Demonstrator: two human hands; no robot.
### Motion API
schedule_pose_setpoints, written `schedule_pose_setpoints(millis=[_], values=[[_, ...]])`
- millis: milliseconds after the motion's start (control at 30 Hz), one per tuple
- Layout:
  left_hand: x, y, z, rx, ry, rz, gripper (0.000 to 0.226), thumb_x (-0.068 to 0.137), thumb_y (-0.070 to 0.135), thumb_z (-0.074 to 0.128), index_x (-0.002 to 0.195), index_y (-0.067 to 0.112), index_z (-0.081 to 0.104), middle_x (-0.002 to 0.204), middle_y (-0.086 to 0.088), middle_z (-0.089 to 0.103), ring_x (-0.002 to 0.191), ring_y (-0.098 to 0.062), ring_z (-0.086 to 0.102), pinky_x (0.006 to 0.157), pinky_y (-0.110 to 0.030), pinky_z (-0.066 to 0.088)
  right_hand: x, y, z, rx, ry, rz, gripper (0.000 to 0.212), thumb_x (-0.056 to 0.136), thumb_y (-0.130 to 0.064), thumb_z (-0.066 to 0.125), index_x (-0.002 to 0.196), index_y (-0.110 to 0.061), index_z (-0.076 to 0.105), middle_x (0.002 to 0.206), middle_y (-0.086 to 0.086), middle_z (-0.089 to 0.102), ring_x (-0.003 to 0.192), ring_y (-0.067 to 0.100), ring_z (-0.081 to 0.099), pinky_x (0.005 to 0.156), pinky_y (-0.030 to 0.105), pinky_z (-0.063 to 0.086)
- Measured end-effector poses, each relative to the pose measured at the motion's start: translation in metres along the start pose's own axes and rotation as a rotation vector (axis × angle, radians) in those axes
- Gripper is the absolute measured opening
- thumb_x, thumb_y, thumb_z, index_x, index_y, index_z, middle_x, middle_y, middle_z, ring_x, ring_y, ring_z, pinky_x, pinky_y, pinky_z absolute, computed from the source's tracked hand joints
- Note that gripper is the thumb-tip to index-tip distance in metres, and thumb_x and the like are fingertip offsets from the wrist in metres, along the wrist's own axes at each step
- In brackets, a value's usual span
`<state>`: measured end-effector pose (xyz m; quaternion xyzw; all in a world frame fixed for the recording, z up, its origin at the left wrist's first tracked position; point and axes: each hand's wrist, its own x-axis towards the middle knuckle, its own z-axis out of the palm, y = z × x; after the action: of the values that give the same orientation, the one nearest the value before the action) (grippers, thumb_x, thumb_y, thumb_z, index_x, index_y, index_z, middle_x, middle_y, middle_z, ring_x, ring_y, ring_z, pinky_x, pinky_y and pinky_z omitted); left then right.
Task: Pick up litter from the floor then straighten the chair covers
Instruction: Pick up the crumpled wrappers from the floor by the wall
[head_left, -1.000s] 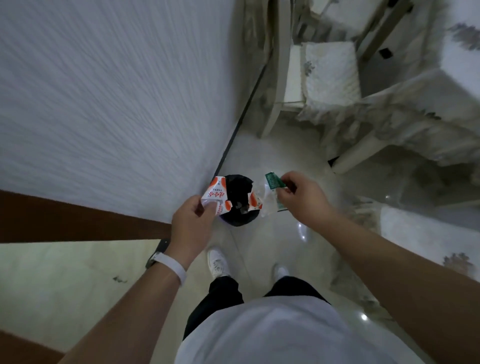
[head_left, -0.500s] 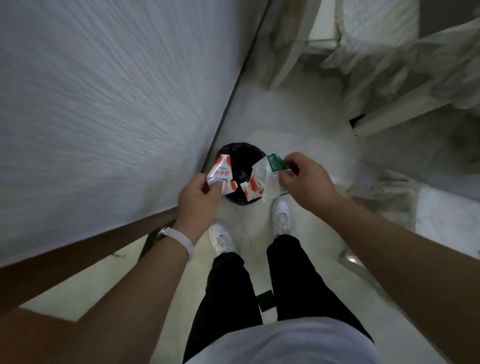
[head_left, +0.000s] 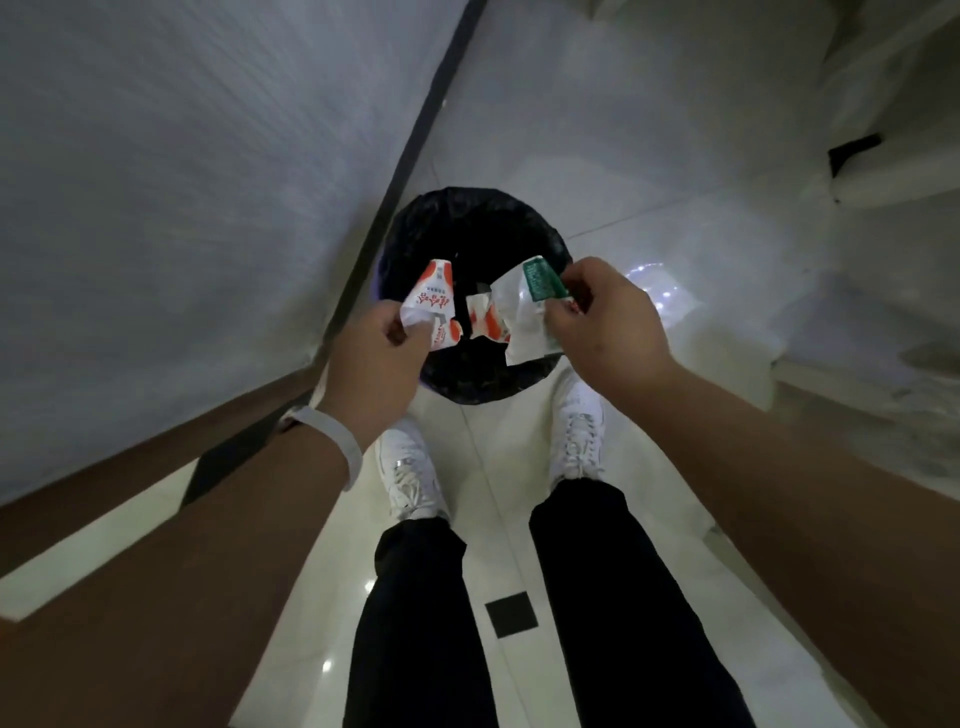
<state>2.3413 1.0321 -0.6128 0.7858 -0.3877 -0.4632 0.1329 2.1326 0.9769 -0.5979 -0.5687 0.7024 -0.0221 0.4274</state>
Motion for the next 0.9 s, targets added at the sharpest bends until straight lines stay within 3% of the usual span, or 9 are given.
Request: schedule_pose_setpoints(millis=[100, 200, 300, 367, 567, 633, 767, 900], values=[[0.030, -0.026, 0.025, 0.011, -0.016, -0.009, 0.027, 0.097, 0.033, 0.058, 0.098, 0.008, 0.066, 0.091, -0.007, 0.070, 0.083, -0.018, 0.066, 0.072, -0.038, 0.056, 0.022, 0.027, 0.030, -0.033, -0.012, -0.003, 0.012, 0.089, -0.023, 0.056, 0.100, -0.019, 0.059, 0.078, -0.004, 0.060, 0.064, 0.007, 0.053, 0.057, 0.023, 0.042], [0.049, -0.044, 0.046, 0.050, -0.015, 0.000, 0.025, 0.095, 0.032, 0.059, 0.093, 0.009, 0.067, 0.085, -0.007, 0.069, 0.082, -0.022, 0.065, 0.076, -0.041, 0.055, 0.038, 0.047, 0.054, -0.072, -0.035, -0.034, 0.017, 0.089, -0.027, 0.057, 0.104, -0.020, 0.060, 0.084, -0.004, 0.061, 0.071, 0.013, 0.056, 0.062, 0.030, 0.046], [0.055, -0.052, 0.060, 0.062, -0.018, -0.004, 0.014, 0.094, 0.026, 0.062, 0.102, 0.017, 0.069, 0.081, 0.011, 0.064, 0.079, -0.006, 0.061, 0.072, -0.014, 0.048, 0.044, 0.060, 0.066, -0.100, -0.025, -0.077, 0.025, 0.090, -0.032, 0.056, 0.112, -0.020, 0.059, 0.101, -0.003, 0.060, 0.086, 0.016, 0.058, 0.072, 0.034, 0.050], [0.054, -0.052, 0.063, 0.071, -0.014, 0.018, 0.019, 0.093, 0.024, 0.063, 0.111, 0.017, 0.068, 0.085, 0.017, 0.062, 0.079, 0.004, 0.057, 0.074, -0.006, 0.043, 0.044, 0.066, 0.065, -0.135, 0.000, -0.086, 0.032, 0.093, -0.036, 0.055, 0.119, -0.019, 0.057, 0.110, -0.002, 0.058, 0.095, 0.016, 0.056, 0.076, 0.033, 0.047], [0.031, -0.027, 0.045, 0.147, -0.024, 0.172, 0.033, 0.093, 0.024, 0.064, 0.124, 0.015, 0.063, 0.119, 0.000, 0.061, 0.104, -0.003, 0.050, 0.087, -0.011, 0.037, 0.028, 0.060, 0.032, -0.233, 0.054, -0.110, 0.036, 0.096, -0.038, 0.050, 0.123, -0.016, 0.057, 0.116, 0.001, 0.058, 0.107, 0.020, 0.053, 0.075, 0.027, 0.035], [0.021, -0.009, 0.030, 0.182, -0.024, 0.230, 0.036, 0.093, 0.023, 0.064, 0.127, 0.012, 0.062, 0.124, -0.003, 0.060, 0.108, -0.005, 0.050, 0.091, -0.012, 0.036, 0.019, 0.049, 0.014, -0.267, 0.056, -0.147, 0.036, 0.096, -0.038, 0.049, 0.122, -0.015, 0.058, 0.116, 0.003, 0.058, 0.108, 0.022, 0.052, 0.075, 0.029, 0.037], [-0.008, 0.039, -0.011, 0.277, 0.005, 0.358, 0.047, 0.089, 0.035, 0.057, 0.128, 0.010, 0.061, 0.131, -0.007, 0.058, 0.121, -0.022, 0.053, 0.104, -0.034, 0.042, -0.006, 0.017, -0.032, -0.317, 0.082, -0.239, 0.036, 0.096, -0.037, 0.051, 0.118, -0.011, 0.061, 0.115, 0.009, 0.061, 0.105, 0.029, 0.054, 0.080, 0.037, 0.046], [-0.050, 0.091, -0.049, 0.404, 0.056, 0.470, 0.044, 0.090, 0.031, 0.060, 0.130, 0.011, 0.061, 0.135, -0.010, 0.056, 0.122, -0.027, 0.050, 0.102, -0.036, 0.040, -0.039, -0.017, -0.091, -0.412, 0.129, -0.335, 0.040, 0.094, -0.041, 0.049, 0.115, -0.011, 0.064, 0.112, 0.009, 0.064, 0.100, 0.033, 0.057, 0.080, 0.041, 0.049]])
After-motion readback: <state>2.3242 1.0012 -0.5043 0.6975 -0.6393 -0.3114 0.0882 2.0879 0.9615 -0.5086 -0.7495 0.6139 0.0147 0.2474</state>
